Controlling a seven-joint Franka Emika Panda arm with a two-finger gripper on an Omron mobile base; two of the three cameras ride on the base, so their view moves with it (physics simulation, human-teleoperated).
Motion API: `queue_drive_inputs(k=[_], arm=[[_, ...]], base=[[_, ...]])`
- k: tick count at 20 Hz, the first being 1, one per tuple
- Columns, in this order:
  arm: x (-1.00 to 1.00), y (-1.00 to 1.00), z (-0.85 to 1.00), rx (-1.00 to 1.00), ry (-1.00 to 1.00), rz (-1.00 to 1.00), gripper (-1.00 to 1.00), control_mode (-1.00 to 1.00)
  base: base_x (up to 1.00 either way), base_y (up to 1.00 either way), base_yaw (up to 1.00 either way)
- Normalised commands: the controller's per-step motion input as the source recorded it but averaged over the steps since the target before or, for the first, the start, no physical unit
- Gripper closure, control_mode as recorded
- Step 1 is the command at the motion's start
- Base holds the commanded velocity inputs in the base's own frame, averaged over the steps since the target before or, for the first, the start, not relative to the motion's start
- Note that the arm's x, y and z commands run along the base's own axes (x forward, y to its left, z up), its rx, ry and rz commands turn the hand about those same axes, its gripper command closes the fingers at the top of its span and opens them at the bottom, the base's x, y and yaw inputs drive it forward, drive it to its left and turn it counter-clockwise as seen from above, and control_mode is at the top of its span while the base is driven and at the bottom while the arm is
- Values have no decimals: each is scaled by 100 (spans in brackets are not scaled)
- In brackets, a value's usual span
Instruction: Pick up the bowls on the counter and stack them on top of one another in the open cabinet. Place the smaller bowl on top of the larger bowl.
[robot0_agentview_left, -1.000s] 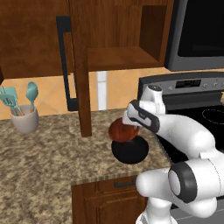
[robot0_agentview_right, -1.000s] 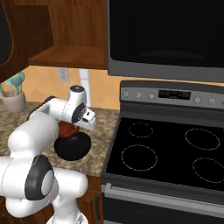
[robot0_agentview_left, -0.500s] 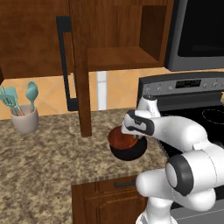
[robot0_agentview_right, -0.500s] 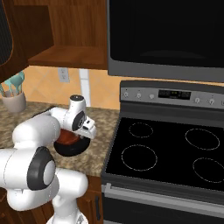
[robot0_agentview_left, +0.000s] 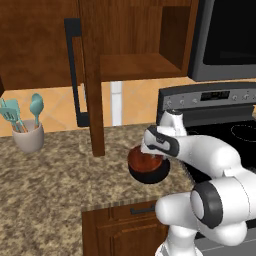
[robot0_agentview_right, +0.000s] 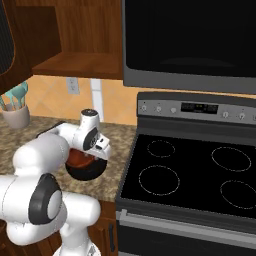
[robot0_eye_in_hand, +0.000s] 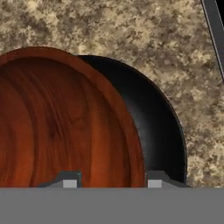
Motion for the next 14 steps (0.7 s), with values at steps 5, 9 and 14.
queue_drive_inputs(k=[5,9,14], arm=[[-9,-68,26,3,0,-2,-100,-100],[0,-11,-30,-7,0,0,-100,-100],[0,9,-54,-4,0,0,-100,-100]], base=[[0,0,0],[0,0,0],[0,0,0]])
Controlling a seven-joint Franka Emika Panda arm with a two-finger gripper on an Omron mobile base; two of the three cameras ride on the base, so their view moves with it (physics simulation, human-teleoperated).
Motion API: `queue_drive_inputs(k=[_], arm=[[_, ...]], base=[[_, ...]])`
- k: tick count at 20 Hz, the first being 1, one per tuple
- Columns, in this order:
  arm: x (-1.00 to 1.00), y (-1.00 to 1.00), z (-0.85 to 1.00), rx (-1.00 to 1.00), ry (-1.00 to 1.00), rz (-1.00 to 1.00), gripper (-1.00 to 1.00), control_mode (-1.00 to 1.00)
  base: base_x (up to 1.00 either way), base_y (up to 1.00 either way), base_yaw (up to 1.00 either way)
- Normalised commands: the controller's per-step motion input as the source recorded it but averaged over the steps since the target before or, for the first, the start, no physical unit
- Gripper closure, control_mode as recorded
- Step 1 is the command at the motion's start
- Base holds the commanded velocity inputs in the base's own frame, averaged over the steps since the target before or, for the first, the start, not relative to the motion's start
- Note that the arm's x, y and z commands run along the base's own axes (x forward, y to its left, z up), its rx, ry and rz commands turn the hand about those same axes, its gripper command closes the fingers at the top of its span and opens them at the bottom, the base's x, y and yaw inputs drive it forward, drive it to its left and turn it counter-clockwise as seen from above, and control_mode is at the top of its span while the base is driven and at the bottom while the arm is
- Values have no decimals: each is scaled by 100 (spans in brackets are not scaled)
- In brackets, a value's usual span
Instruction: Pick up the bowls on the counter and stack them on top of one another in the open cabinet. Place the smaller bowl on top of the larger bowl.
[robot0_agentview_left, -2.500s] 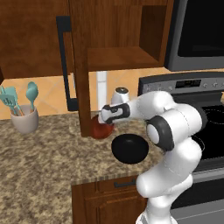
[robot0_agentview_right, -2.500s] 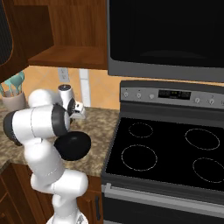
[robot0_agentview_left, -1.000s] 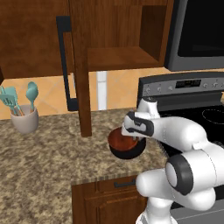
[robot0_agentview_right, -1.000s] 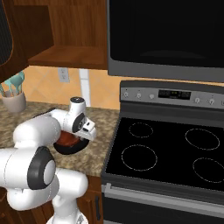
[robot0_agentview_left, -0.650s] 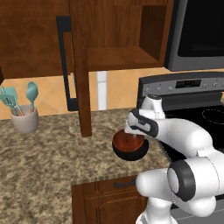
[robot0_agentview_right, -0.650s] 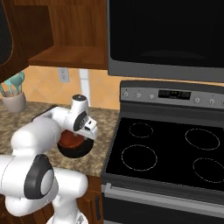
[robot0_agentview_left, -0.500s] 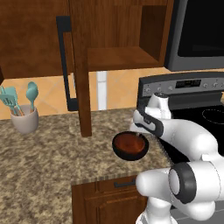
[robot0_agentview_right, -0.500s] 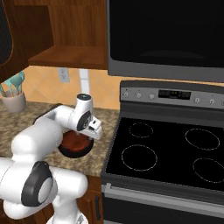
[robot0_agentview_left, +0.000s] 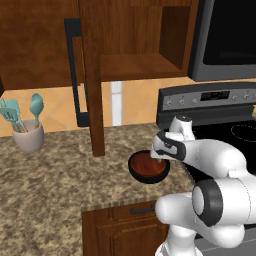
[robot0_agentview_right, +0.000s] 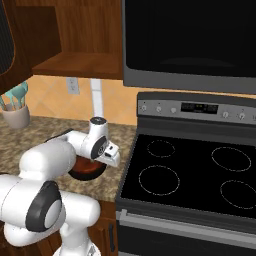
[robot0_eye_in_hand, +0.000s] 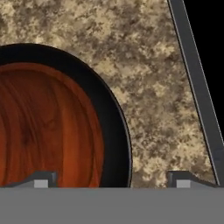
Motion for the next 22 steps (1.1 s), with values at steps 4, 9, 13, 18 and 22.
queue_drive_inputs(k=[4,9,13,18,22], arm=[[0,1,-50,2,-4,0,-100,-100],[1,0,-44,2,-7,0,-100,-100],[5,1,-17,3,-5,0,100,-100],[-4,0,1,0,-2,0,100,-100],[-44,0,58,3,-27,-6,100,-100]], base=[[0,0,0],[0,0,0],[0,0,0],[0,0,0],[0,0,0]])
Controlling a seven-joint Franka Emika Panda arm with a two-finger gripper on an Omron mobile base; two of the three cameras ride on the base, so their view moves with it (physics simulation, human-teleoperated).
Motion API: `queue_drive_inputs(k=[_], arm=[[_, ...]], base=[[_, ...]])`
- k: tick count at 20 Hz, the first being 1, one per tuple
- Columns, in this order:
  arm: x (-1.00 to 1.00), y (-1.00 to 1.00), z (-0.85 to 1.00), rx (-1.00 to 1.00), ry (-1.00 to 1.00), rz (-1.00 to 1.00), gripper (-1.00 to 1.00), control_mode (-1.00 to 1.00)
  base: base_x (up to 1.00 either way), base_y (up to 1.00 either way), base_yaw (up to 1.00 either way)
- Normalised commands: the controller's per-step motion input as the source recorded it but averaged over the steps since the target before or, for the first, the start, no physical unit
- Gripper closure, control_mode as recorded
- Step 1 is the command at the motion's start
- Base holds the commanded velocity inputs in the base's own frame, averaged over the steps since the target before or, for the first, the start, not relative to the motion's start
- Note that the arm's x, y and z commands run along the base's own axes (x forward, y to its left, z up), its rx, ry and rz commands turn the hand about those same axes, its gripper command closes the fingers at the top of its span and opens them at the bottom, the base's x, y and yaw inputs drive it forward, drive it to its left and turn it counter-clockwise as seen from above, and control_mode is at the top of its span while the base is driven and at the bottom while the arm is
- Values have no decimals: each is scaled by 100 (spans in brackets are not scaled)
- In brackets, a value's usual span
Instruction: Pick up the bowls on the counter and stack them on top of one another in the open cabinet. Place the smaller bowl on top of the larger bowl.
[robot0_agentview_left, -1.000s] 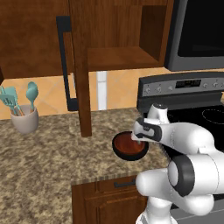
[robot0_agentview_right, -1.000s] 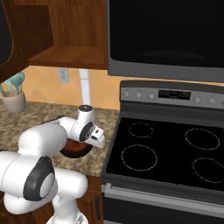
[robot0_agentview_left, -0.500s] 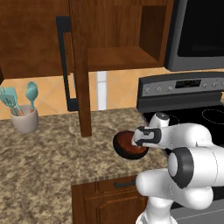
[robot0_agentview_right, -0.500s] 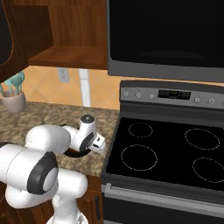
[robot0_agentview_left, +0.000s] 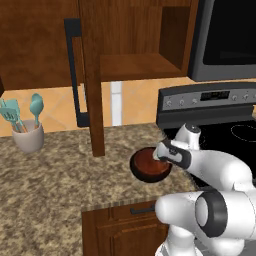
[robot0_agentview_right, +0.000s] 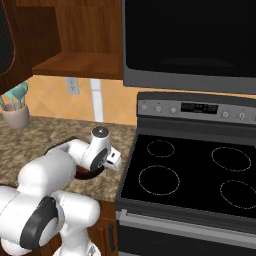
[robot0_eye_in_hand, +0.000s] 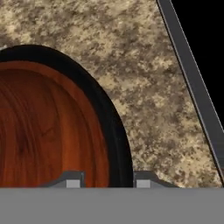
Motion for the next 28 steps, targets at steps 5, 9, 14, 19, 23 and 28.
queue_drive_inputs(k=[5,9,14,19,23,28], arm=[[-68,0,100,11,-33,-25,100,-100],[-72,0,100,16,-32,-32,100,-100],[-42,3,100,1,-14,-19,100,-100],[-15,16,100,0,0,-7,100,-100],[-15,22,100,0,0,-6,100,-100],[-21,11,100,0,2,-2,100,-100]], base=[[0,0,0],[0,0,0],[0,0,0],[0,0,0],[0,0,0],[0,0,0]])
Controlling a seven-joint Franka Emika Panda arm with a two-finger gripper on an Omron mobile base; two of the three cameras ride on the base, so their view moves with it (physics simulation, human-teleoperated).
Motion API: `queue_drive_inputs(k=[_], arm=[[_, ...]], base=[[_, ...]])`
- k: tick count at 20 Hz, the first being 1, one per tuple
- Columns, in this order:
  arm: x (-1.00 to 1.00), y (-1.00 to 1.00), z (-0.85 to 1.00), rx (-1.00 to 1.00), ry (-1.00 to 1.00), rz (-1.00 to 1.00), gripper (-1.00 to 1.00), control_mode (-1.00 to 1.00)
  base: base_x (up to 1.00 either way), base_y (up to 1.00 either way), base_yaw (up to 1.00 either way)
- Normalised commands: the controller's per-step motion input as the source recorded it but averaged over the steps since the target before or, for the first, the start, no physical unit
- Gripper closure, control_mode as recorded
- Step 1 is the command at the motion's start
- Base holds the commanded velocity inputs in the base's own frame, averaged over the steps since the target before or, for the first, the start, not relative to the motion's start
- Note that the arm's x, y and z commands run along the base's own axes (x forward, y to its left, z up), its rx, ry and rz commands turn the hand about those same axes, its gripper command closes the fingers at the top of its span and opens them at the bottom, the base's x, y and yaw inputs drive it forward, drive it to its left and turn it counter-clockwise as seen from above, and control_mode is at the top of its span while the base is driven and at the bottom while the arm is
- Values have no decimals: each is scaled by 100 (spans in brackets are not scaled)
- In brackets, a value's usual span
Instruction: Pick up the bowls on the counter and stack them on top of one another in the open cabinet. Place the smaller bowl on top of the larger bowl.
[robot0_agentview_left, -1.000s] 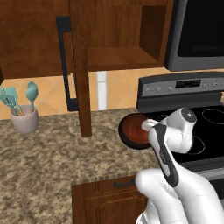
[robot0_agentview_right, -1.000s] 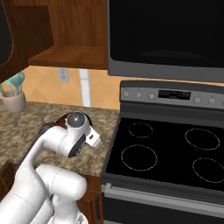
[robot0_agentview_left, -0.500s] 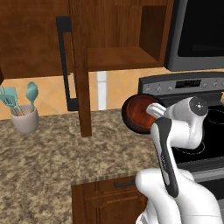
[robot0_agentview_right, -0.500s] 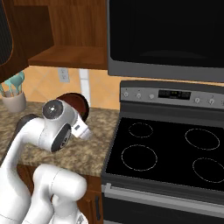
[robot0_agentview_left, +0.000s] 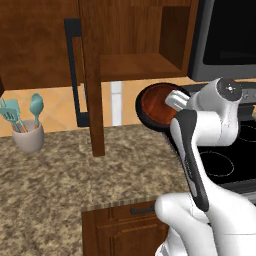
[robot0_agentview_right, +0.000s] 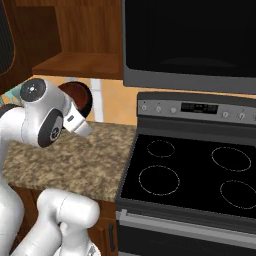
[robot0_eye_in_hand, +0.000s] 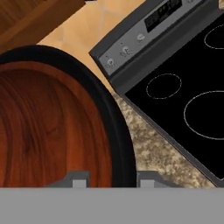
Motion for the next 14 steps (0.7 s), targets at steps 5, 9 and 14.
queue_drive_inputs(k=[5,9,14], arm=[[-27,12,100,1,1,0,100,-100],[2,12,18,14,-6,-1,100,-100],[57,11,21,11,-7,-5,100,-100]], base=[[0,0,0],[0,0,0],[0,0,0]])
